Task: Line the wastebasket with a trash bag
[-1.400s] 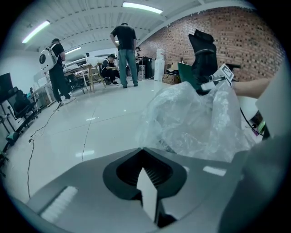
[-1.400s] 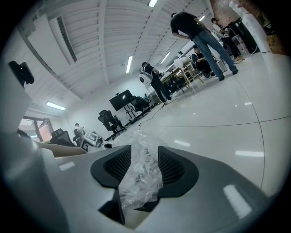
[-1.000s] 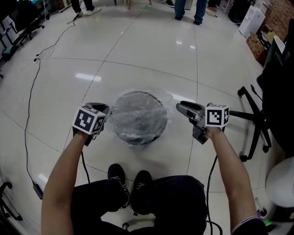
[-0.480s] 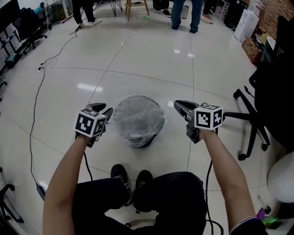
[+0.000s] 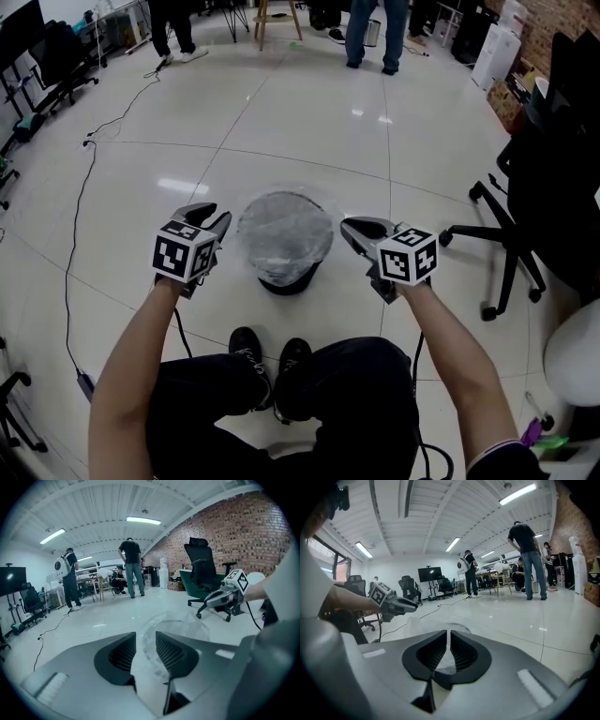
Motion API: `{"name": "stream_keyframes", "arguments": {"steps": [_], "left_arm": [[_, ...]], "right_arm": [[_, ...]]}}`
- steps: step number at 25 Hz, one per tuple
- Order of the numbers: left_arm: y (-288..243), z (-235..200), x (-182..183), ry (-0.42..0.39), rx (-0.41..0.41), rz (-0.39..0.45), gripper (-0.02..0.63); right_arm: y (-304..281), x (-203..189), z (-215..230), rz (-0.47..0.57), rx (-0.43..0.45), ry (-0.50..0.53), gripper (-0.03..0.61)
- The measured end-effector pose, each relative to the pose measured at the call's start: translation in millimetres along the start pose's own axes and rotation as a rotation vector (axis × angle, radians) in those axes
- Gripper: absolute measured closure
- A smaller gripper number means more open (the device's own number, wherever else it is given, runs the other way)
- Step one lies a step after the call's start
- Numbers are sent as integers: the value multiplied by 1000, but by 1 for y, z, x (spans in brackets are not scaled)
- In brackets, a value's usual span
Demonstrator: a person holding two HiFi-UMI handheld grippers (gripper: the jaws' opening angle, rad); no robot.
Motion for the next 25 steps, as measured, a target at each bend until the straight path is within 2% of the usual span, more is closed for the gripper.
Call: {"name": "stream_keyframes", "arguments": {"steps": [4, 13, 19, 25], "left_arm": [[19, 20, -21, -3, -9, -17, 485], [51, 55, -67, 116, 32, -20, 486], [42, 86, -99, 163, -17, -83, 485], [20, 101, -109, 284, -44, -121, 482]], "right_arm": [[-13, -28, -22, -65, 19, 9, 530], [-20, -65, -34, -149, -70, 8, 480], [-21, -79, -30, -157, -121, -12, 437], [-29, -80, -20, -149, -148, -2, 437]]}}
Point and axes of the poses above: the fingertips, and each gripper's own axes: y backward along the fingers, z to its right, x out of its top, the point moved 4 cm from there along y, backward along the fingers, and after that the axes turned 15 degrees about x, right-handed, at the moved point
